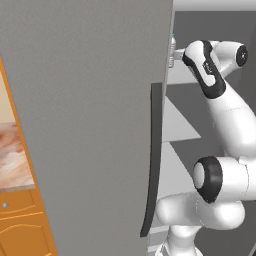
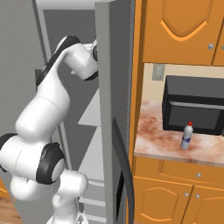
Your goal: Take the bottled waters from the counter and place them in the freezer to freeze. Close the freezer door after placing the bottles.
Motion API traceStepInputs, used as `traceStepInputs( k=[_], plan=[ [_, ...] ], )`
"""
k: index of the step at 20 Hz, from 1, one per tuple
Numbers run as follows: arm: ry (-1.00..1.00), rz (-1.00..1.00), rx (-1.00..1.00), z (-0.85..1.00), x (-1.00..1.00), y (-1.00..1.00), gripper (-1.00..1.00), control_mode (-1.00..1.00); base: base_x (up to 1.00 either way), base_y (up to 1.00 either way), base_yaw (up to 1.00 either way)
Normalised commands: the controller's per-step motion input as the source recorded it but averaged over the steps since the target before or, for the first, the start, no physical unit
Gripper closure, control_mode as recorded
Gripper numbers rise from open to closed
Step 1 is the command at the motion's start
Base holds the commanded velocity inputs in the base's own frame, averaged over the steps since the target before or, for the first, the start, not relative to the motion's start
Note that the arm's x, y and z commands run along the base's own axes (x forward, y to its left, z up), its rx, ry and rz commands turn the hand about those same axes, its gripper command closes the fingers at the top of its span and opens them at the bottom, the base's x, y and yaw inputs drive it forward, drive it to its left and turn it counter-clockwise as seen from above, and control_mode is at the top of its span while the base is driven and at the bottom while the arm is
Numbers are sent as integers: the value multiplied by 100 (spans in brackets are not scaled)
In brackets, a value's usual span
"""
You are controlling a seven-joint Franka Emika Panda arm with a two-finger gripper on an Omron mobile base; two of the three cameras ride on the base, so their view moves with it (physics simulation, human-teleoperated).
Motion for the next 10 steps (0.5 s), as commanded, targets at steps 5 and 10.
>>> traceStepInputs(
  k=[5, 10],
  plan=[
    [0, -14, -3, 22, -100, 15, -100, -100, 0, 0, 0],
    [5, -20, 0, 26, -95, 2, -100, -100, 0, 0, 0]
  ],
)
